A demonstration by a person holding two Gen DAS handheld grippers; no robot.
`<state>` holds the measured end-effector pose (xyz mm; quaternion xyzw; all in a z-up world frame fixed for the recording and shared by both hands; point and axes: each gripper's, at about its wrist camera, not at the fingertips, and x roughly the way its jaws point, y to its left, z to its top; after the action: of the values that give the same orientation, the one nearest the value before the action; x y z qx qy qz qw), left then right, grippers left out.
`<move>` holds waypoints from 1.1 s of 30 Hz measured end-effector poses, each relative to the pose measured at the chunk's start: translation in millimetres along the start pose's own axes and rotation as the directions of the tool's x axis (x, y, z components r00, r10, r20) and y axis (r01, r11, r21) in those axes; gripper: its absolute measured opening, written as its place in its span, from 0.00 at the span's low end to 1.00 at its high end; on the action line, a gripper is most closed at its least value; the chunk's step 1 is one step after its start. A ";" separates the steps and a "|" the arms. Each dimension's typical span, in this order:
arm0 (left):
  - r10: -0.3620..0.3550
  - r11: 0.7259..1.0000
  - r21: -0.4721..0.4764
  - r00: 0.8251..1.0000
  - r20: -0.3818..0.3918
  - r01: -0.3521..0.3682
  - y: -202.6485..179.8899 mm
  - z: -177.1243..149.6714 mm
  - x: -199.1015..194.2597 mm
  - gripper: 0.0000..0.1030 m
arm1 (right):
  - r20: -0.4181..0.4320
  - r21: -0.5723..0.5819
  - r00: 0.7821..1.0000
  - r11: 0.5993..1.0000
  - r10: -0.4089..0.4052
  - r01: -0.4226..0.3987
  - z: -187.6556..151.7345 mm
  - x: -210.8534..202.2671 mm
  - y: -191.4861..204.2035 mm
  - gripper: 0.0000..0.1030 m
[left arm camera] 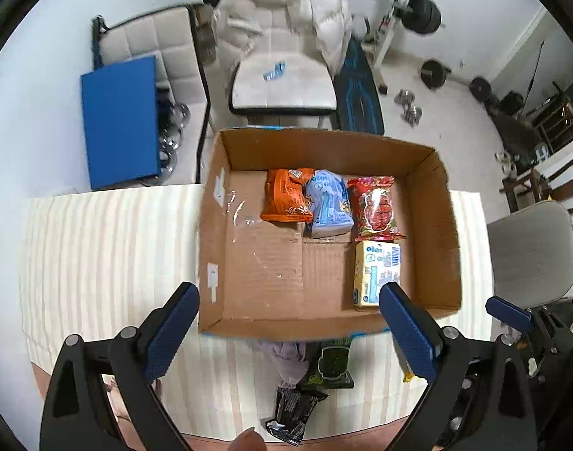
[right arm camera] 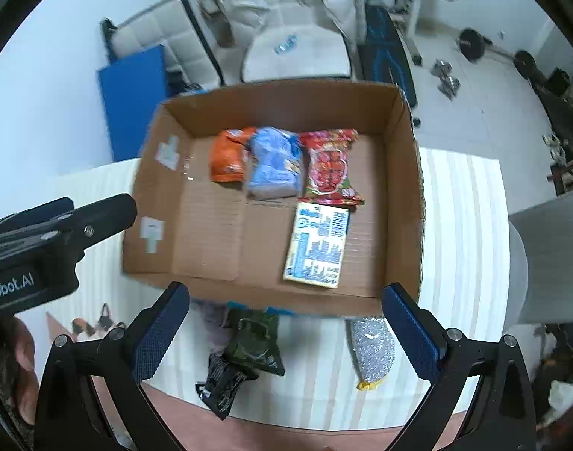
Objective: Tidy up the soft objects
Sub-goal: 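Grasp the black snack bag with the left tool while the right grasps the scrub sponge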
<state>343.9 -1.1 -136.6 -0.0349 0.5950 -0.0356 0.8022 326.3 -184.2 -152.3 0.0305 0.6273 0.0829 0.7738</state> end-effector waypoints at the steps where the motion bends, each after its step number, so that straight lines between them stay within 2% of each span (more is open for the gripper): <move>1: 0.013 1.000 0.001 1.000 0.018 -0.013 0.3 -10.6 -6.0 0.95 | 0.012 -0.010 1.000 1.000 0.012 -0.011 -6.6 -5.4 -1.5 1.00; 3: 0.033 0.999 0.005 0.998 0.048 -0.033 1.2 -35.0 -12.6 0.95 | 0.011 -0.021 1.000 0.999 0.026 -0.026 -22.2 -9.6 -9.2 1.00; 5: 0.062 0.998 0.022 0.998 0.031 -0.063 0.6 -64.5 -5.3 0.95 | -0.023 -0.027 1.000 1.000 0.014 -0.014 -40.2 -4.8 -22.7 1.00; 9: 0.060 0.997 0.050 0.991 -0.119 -0.055 -0.9 -122.6 46.0 0.94 | -0.127 -0.016 0.991 0.999 -0.044 0.042 -74.5 27.9 -59.7 1.00; 10: 0.051 0.998 0.053 0.984 -0.170 -0.043 -1.9 -136.5 63.2 0.87 | -0.151 -0.015 0.987 0.998 -0.057 0.055 -80.4 36.9 -67.0 1.00; 12: 0.041 0.998 0.062 0.963 -0.267 -0.025 -5.0 -161.9 96.3 0.78 | -0.196 -0.012 0.978 0.997 -0.075 0.074 -90.4 59.1 -82.7 1.00; 15: 0.024 0.999 0.049 0.919 -0.394 -0.005 -5.6 -194.0 146.9 0.77 | -0.247 -0.018 0.964 0.995 -0.099 0.097 -97.1 93.5 -96.9 1.00; 19: 0.028 0.999 0.055 0.876 -0.482 -0.001 -10.7 -216.8 189.3 0.77 | -0.291 -0.042 0.949 0.992 -0.125 0.118 -96.7 135.3 -100.9 1.00; 22: 0.046 0.998 0.069 0.866 -0.497 -0.013 -15.0 -223.2 204.6 0.77 | -0.303 -0.046 0.944 0.992 -0.129 0.121 -95.7 155.0 -98.7 0.99; 24: 0.056 0.997 0.074 0.874 -0.483 -0.023 -19.0 -223.1 206.1 0.76 | -0.316 -0.040 0.939 0.991 -0.137 0.131 -93.4 167.8 -98.4 0.96; 26: 0.061 0.997 0.075 0.876 -0.479 -0.028 -23.2 -223.4 208.2 0.76 | -0.328 -0.029 0.935 0.991 -0.133 0.131 -93.1 176.6 -98.7 0.82; 27: 0.061 0.997 0.070 0.877 -0.478 -0.031 -24.1 -223.6 208.2 0.73 | -0.333 -0.022 0.934 0.991 -0.132 0.132 -94.0 179.2 -99.4 0.77; 28: 0.062 0.997 0.065 0.880 -0.471 -0.035 -24.7 -223.3 207.4 0.68 | -0.338 -0.016 0.931 0.990 -0.135 0.138 -95.5 180.5 -99.8 0.64; 29: 0.067 0.997 0.062 0.882 -0.467 -0.042 -24.5 -223.3 206.2 0.65 | -0.342 -0.013 0.929 0.989 -0.140 0.144 -98.3 180.4 -100.1 0.60; 33: 0.068 0.998 0.040 0.889 -0.453 -0.056 -20.7 -222.8 201.4 0.52 | -0.370 -0.008 0.919 0.990 -0.133 0.140 -118.2 173.0 -99.4 0.60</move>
<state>188.5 -44.6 -390.8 0.0038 0.7662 -0.0249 0.6422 254.4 -259.9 -359.3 -0.0222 0.7630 0.0273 0.6454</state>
